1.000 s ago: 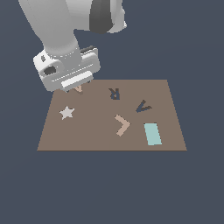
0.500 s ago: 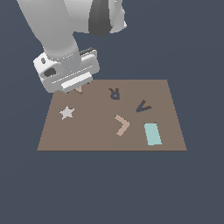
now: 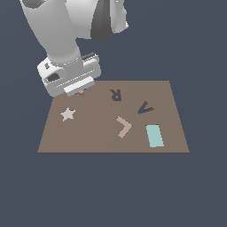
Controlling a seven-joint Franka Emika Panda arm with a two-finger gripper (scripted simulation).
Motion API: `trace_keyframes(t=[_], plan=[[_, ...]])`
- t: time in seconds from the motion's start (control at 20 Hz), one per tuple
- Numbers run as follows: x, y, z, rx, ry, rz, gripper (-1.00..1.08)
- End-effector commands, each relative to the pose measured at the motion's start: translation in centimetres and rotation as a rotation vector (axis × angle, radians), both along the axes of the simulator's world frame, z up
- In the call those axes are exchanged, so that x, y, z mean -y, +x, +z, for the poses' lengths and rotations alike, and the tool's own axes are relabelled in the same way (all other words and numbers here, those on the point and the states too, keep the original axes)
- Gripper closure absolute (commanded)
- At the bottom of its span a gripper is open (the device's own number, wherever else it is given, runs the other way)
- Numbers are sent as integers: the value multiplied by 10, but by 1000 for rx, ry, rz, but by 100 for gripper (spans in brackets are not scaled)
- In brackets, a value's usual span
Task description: Insert a designated object into the corresponding slot on a board.
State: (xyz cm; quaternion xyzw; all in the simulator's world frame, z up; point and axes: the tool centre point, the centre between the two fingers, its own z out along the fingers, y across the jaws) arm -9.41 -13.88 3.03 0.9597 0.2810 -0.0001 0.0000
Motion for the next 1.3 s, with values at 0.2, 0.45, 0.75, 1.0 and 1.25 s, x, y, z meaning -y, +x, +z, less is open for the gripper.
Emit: trace_keyframes(t=[0.2, 0.45, 0.75, 1.0, 1.25], plan=[[0, 0, 0, 0, 0, 0, 108], [0, 0, 0, 0, 0, -2, 108], [-6, -3, 0, 0, 0, -37, 108], [-17, -8, 1, 0, 0, -96, 108], [-33, -14, 1, 1, 0, -183, 108]])
